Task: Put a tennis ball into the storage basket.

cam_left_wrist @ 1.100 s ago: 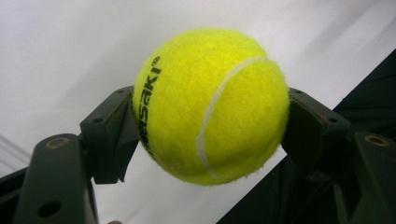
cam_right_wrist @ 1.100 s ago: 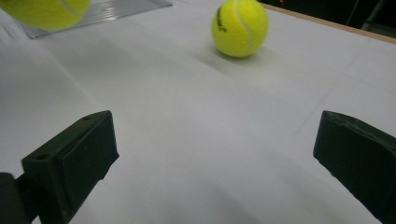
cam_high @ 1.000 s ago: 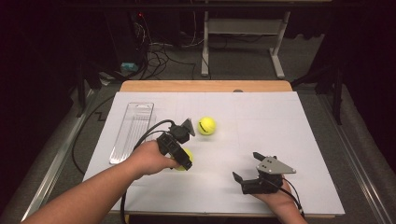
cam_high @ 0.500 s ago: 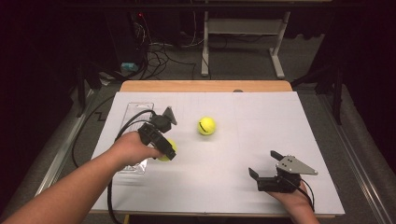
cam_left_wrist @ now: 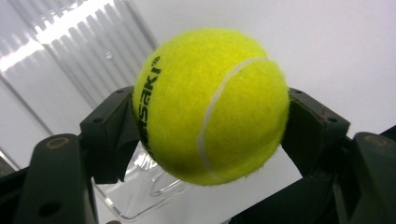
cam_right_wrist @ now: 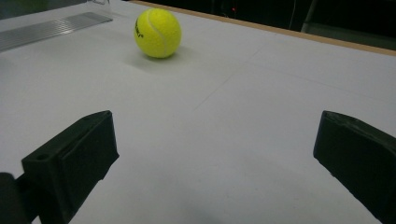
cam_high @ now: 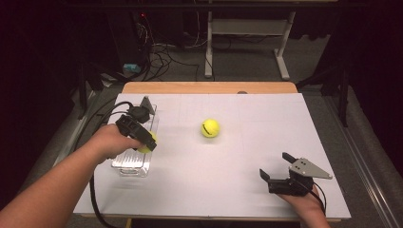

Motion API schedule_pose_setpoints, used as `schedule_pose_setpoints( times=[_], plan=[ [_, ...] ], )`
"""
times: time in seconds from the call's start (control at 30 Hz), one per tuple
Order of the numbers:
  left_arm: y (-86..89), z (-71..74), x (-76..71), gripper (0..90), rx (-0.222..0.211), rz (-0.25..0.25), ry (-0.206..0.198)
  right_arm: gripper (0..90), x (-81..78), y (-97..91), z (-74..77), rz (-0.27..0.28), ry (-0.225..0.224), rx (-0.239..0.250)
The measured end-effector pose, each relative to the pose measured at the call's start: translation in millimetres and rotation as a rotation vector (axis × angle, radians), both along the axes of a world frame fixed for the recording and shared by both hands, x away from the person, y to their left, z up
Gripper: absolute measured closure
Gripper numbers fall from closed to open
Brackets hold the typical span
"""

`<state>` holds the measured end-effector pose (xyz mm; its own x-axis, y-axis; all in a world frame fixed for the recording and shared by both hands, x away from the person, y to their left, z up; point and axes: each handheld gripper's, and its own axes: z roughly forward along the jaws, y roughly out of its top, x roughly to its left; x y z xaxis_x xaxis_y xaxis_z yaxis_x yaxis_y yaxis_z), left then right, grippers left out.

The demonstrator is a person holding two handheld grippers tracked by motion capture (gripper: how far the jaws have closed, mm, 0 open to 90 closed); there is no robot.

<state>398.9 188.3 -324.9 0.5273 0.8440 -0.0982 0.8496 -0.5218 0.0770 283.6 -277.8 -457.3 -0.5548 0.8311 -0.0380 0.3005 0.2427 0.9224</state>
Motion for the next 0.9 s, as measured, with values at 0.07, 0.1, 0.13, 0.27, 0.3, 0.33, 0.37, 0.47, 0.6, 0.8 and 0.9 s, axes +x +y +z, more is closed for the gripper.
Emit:
schedule_pose_setpoints(
  times=[0.07, 0.1, 0.13, 0.27, 0.3, 0.33, 0.37, 0.47, 0.6, 0.8, 0.9],
  plan=[
    [5.3, -0.8, 2.2, 27.0, 0.003, 0.016, -0.001, 0.0, -0.4, -1.6, 0.6, -0.004, -0.006, 0.001],
    [8.0, -1.1, 3.5, 27.0, 0.007, 0.021, 0.001, 0.0, -0.6, -2.5, 0.9, -0.005, -0.007, 0.004],
    [10.5, -1.8, 4.5, 27.0, 0.009, 0.030, 0.001, 0.0, -0.9, -3.2, 1.2, -0.006, -0.006, 0.006],
    [20.1, -4.0, 8.7, 27.0, 0.024, 0.053, 0.005, 0.0, -1.7, -6.4, 2.2, -0.008, -0.012, 0.005],
    [22.5, -4.0, 10.0, 27.0, 0.028, 0.059, 0.009, 0.0, -1.9, -7.0, 2.3, -0.009, -0.013, 0.008],
    [24.8, -4.6, 11.1, 27.0, 0.031, 0.066, 0.004, 0.0, -2.0, -7.5, 2.5, -0.009, -0.013, 0.010],
    [27.0, -5.0, 12.1, 27.0, 0.031, 0.075, 0.003, 0.0, -2.1, -7.9, 2.6, -0.009, -0.014, 0.010],
    [32.8, -6.3, 15.7, 27.0, 0.037, 0.095, -0.004, 0.0, -2.2, -8.2, 3.0, -0.009, -0.015, 0.014],
    [37.4, -6.6, 20.4, 27.0, 0.030, 0.112, -0.013, 0.0, -1.9, -7.1, 3.4, -0.003, -0.018, 0.013],
    [39.5, -1.5, 30.3, 26.9, 0.036, 0.120, -0.020, 0.0, -1.8, -5.8, 3.9, -0.001, -0.016, 0.017],
    [39.7, -1.2, 35.4, 26.9, 0.047, 0.130, -0.024, 0.0, -1.4, -4.6, 4.2, 0.004, -0.016, 0.019]
  ],
)
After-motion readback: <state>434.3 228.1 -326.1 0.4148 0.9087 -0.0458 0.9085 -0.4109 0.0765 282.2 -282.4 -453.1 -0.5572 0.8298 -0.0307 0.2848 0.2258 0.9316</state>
